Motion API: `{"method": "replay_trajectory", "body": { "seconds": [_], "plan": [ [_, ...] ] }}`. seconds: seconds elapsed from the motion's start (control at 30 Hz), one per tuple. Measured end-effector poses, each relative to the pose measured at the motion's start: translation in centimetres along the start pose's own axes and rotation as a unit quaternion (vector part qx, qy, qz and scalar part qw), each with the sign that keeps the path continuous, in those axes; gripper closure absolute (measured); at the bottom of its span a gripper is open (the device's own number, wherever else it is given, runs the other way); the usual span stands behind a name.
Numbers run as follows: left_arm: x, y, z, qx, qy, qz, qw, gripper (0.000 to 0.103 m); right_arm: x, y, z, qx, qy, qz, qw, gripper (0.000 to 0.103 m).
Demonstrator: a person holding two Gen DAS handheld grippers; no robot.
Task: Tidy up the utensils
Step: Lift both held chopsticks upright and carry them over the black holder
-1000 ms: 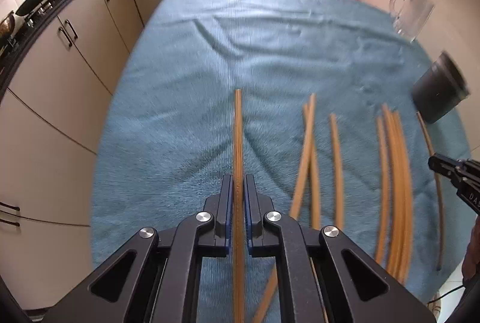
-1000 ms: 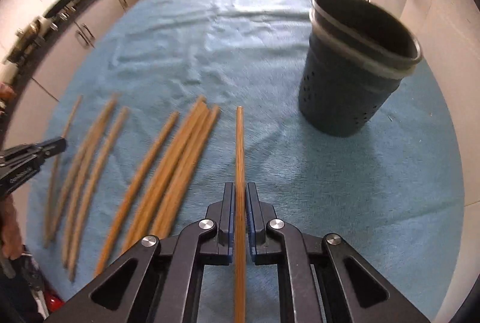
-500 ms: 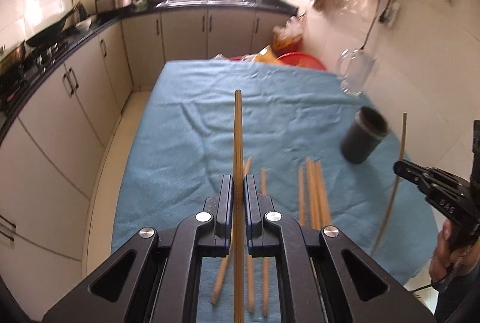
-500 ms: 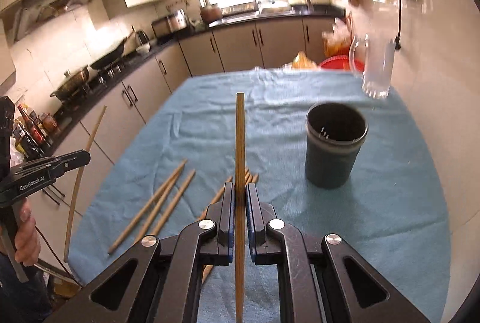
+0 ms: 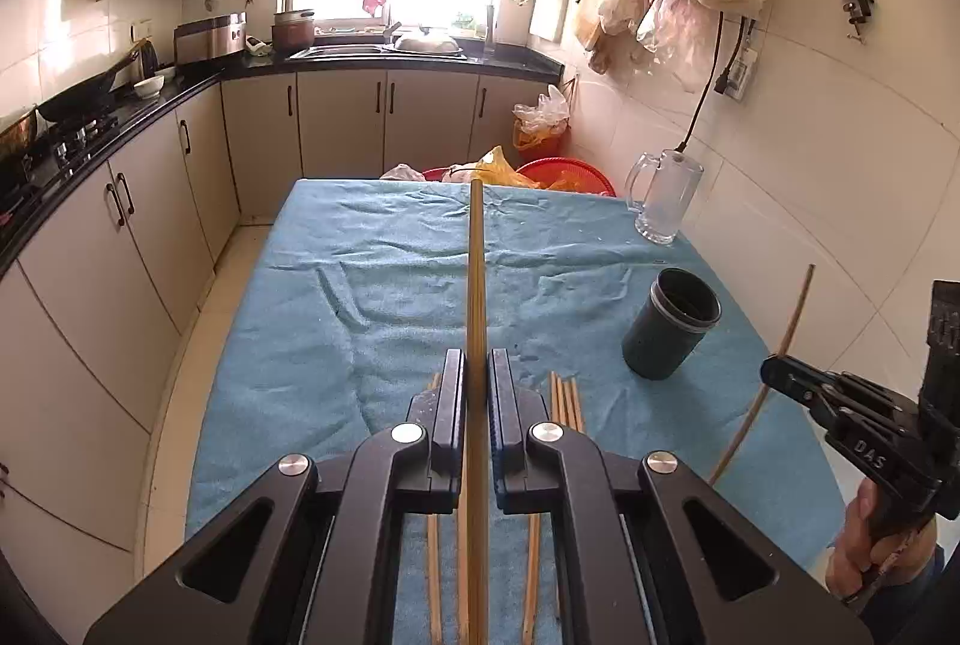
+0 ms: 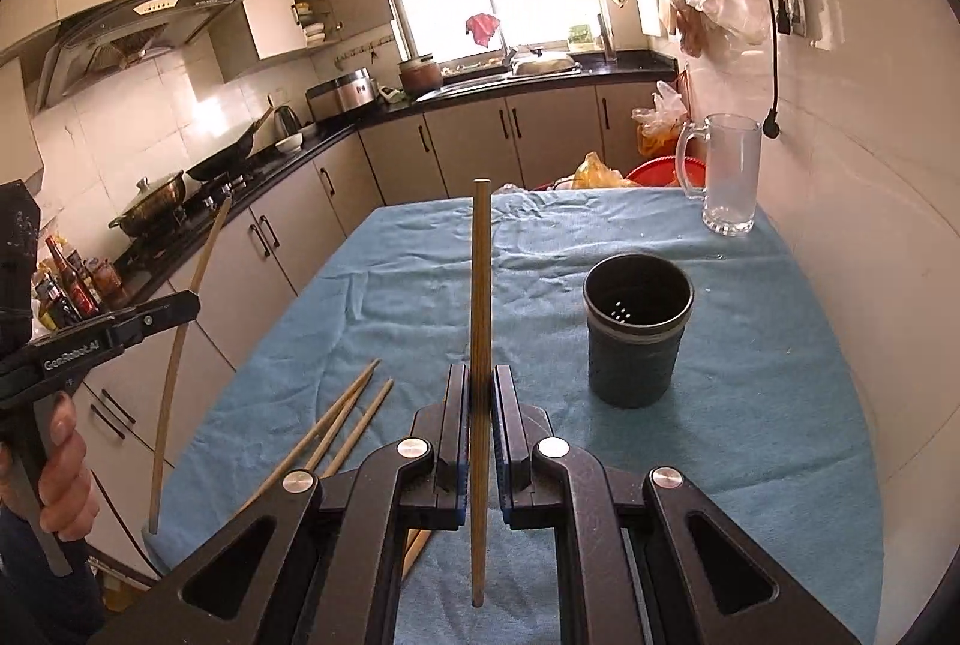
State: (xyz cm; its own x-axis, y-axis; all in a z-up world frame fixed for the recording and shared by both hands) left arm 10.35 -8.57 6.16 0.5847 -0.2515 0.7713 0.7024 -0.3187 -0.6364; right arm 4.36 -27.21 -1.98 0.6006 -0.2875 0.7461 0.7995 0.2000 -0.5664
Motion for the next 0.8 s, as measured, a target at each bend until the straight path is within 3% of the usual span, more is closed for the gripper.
{"method": "replay_trajectory", "body": {
  "seconds": [0.33, 0.8],
  "plan": [
    [3.9, 2.1, -4.3, -0.048, 0.005, -0.026, 0.9985, 0.096, 2.5, -2.1, -1.4, 0.004, 0.019, -0.036, 0.999, 0.095],
    [14.5, 8.0, -13.4, -0.109, 0.015, -0.084, 0.9904, 0.096, 11.1, -5.1, -6.4, 0.005, 0.072, -0.129, 0.989, 0.095]
  ]
}}
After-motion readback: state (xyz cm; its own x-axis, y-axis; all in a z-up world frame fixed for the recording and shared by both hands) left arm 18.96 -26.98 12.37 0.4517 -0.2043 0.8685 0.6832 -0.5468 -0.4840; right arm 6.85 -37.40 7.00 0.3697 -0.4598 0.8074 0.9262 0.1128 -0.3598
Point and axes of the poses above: each gripper's, at about its wrist camera, not at the fingertips, and y roughly the way its jaws point, z to its left, x to its top, the point moved 7 cm from there along y, roughly the way its jaws point, and after that the axes turned 9 degrees about y, right-handed, at the moved point
